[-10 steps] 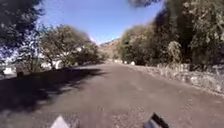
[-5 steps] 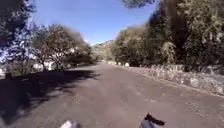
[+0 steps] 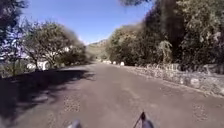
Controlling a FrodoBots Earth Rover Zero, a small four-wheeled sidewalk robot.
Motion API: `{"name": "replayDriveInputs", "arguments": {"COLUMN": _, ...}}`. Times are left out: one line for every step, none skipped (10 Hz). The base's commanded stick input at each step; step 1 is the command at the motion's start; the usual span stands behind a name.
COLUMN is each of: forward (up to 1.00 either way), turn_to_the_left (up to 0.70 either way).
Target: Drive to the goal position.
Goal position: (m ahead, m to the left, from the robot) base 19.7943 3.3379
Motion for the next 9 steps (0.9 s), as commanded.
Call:
{"name": "replayDriveInputs", "arguments": {"forward": 0.5, "turn_to_the_left": 0.0}}
{"name": "replayDriveInputs", "arguments": {"forward": 0.5, "turn_to_the_left": 0.0}}
{"name": "replayDriveInputs", "arguments": {"forward": 0.5, "turn_to_the_left": 0.0}}
{"name": "replayDriveInputs", "arguments": {"forward": 0.5, "turn_to_the_left": 0.0}}
{"name": "replayDriveInputs", "arguments": {"forward": 0.5, "turn_to_the_left": 0.0}}
{"name": "replayDriveInputs", "arguments": {"forward": 0.5, "turn_to_the_left": 0.0}}
{"name": "replayDriveInputs", "arguments": {"forward": 0.5, "turn_to_the_left": 0.0}}
{"name": "replayDriveInputs", "arguments": {"forward": 0.5, "turn_to_the_left": 0.0}}
{"name": "replayDriveInputs", "arguments": {"forward": 0.5, "turn_to_the_left": 0.0}}
